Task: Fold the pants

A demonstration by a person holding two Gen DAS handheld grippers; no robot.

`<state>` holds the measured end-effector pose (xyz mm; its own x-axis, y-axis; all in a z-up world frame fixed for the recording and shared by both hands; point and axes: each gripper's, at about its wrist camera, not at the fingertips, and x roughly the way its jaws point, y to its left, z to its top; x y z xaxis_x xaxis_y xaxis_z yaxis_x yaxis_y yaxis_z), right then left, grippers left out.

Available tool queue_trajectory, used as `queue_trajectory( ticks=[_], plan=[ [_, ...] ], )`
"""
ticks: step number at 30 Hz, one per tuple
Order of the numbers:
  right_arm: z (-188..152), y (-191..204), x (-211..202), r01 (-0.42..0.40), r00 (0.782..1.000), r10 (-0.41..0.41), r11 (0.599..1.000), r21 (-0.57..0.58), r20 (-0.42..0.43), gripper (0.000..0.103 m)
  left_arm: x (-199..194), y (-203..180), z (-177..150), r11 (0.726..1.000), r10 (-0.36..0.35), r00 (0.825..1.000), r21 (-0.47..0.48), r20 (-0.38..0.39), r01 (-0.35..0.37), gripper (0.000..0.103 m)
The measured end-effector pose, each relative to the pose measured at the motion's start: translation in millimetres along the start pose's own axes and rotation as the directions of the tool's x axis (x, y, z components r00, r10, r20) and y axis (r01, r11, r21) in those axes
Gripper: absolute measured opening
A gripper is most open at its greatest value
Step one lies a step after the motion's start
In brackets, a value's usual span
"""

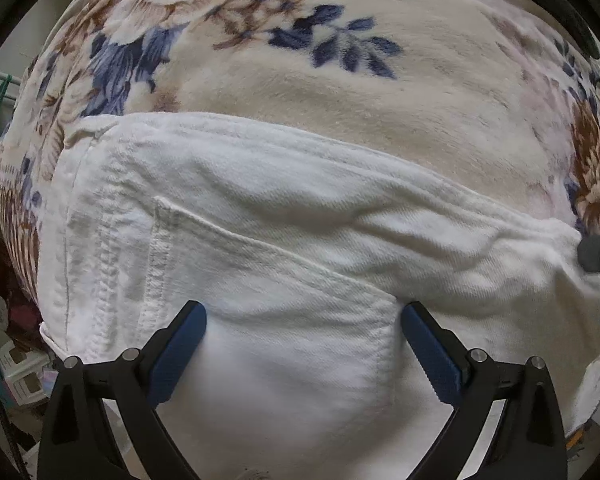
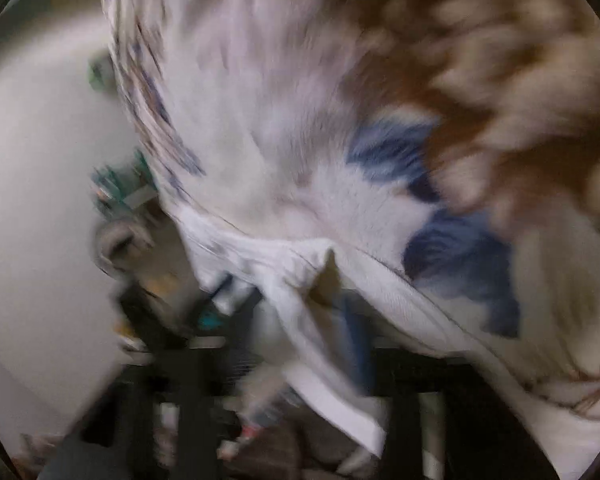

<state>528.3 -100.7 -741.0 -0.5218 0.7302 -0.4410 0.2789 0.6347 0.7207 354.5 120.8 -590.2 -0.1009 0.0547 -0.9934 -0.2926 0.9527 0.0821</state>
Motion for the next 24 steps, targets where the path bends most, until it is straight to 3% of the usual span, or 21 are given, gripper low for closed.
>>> queue_trajectory(
  ticks=[1,2,3,7,9,12,13,15,16,19,21,24],
  plan=[
    [2,0,12,0.001,1.000,-0.001,1.000,0.004,-0.030,0.053,0,-3,2,1.000,0.002,1.000,0.003,-0.002,-0.002,0.101],
    [5,0,22,0.008,0.999,-0.008,1.000,0.017,-0.039,0.033,0,-4,2,1.000,0.003,1.000,0.006,-0.003,-0.003,0.101],
    [7,-1,26,0.010,0.999,-0.009,0.999,0.032,-0.049,0.007,0,-4,3,1.000,0.007,1.000,0.011,-0.005,-0.007,0.101],
    [5,5,-3,0.058,0.998,-0.060,0.996,0.064,0.033,0.007,-2,-5,7,1.000,-0.003,1.000,0.021,-0.012,0.003,0.101],
    [-3,18,-15,0.152,0.987,-0.152,0.988,-0.014,0.045,0.009,-11,-7,8,1.000,0.008,1.000,0.026,-0.014,-0.008,0.101],
    [-21,23,-47,0.221,0.968,-0.216,0.975,-0.026,0.127,0.019,-42,-20,11,0.998,-0.021,0.998,0.065,0.056,0.017,0.101],
    [-31,28,-61,0.299,0.945,-0.286,0.952,-0.066,0.159,0.035,-50,-25,13,0.997,-0.039,0.997,0.076,0.074,0.033,0.101],
    [-46,32,-74,0.418,0.900,-0.393,0.901,-0.115,0.191,0.056,-60,-47,23,0.990,-0.106,0.990,0.105,0.096,0.096,0.101],
    [-55,31,-78,0.460,0.881,-0.431,0.877,-0.136,0.198,0.057,-59,-58,29,0.987,-0.117,0.988,0.124,0.101,0.104,0.101],
    [-76,16,-87,0.508,0.860,-0.485,0.846,-0.165,0.161,0.057,-43,-89,47,0.978,-0.113,0.988,0.185,0.102,0.093,0.101],
    [-83,-1,-85,0.563,0.826,-0.544,0.810,-0.165,0.149,0.056,-22,-110,58,0.970,-0.082,0.992,0.236,0.092,0.059,0.101],
    [-90,-40,-88,0.641,0.766,-0.625,0.757,-0.122,0.147,0.008,6,-121,68,0.961,-0.003,0.996,0.276,0.092,-0.023,0.101]
  ],
)
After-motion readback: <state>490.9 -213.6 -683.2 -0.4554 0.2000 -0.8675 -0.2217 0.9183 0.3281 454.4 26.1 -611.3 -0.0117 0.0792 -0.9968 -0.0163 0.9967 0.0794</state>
